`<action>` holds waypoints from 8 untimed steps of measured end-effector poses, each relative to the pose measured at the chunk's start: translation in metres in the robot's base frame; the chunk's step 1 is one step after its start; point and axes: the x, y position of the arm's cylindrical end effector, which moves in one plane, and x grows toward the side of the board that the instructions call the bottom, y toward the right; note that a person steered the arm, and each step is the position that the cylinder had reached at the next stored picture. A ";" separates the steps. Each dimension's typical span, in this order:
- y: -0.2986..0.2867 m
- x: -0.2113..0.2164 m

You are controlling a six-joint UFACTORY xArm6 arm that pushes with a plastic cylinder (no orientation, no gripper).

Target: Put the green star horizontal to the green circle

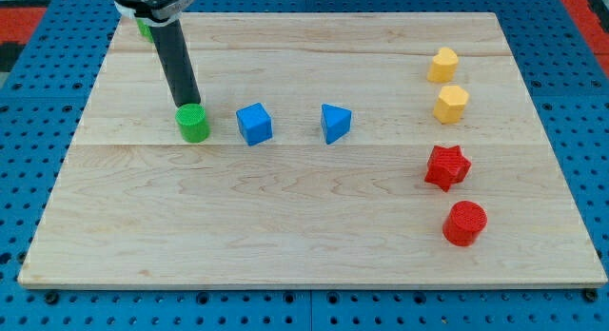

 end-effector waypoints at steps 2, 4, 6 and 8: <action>-0.022 -0.164; -0.056 -0.169; -0.076 -0.146; -0.104 -0.160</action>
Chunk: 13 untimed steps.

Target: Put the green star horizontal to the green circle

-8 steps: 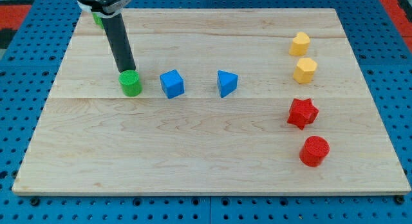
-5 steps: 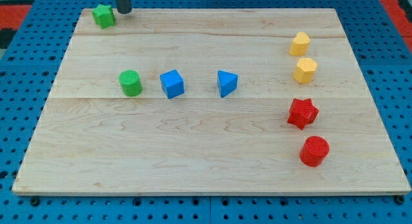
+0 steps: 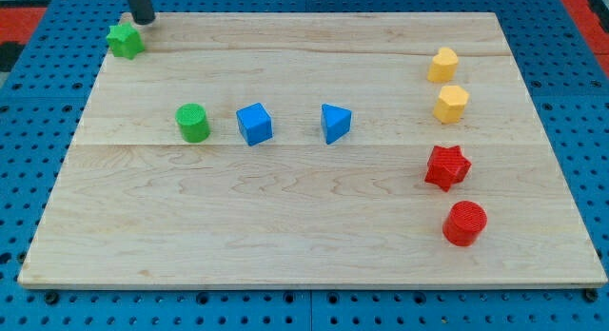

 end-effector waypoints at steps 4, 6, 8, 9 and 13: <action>0.020 -0.009; -0.003 0.067; 0.010 0.152; 0.011 0.143; 0.009 0.182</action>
